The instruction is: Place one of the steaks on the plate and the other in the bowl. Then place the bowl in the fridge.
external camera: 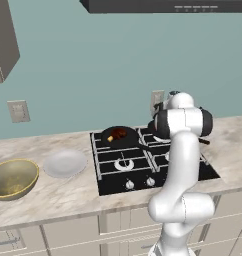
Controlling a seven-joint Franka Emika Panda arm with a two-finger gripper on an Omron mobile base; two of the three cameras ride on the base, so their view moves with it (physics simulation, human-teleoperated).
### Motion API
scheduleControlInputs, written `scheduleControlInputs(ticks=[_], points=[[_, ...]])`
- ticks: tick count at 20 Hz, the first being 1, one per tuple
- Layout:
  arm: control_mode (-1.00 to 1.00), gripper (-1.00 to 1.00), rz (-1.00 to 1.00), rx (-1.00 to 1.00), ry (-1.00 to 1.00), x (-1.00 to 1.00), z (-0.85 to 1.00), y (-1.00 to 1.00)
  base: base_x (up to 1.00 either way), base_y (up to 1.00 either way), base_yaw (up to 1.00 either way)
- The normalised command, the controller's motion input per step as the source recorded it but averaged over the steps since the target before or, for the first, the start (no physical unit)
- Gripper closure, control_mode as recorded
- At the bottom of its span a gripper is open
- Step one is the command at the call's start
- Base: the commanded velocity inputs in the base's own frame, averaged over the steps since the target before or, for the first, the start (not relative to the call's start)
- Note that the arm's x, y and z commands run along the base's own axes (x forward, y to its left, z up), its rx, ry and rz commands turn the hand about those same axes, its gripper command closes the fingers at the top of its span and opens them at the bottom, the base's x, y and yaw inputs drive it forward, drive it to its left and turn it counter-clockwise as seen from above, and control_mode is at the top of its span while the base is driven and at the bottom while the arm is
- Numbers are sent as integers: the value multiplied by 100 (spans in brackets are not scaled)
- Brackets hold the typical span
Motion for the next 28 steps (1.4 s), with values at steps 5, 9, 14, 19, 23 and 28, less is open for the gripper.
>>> scheduleControlInputs(ticks=[5, 9, 14, 19, 23, 28], points=[[-100, 100, 0, 3, -2, -9, 0, -6, 0, 0, 0], [-100, 100, 0, 18, -26, -54, 23, -13, 0, 0, 0], [-100, 100, 0, 11, -22, -84, 31, -7, 0, 0, 0], [-100, 100, 0, -5, -2, -85, 81, 0, 0, 0, 0], [-100, 100, 0, 0, 1, -62, 100, 0, 0, 0, 0], [-100, 100, -3, -15, 28, -27, 69, 5, 0, 0, 0]])
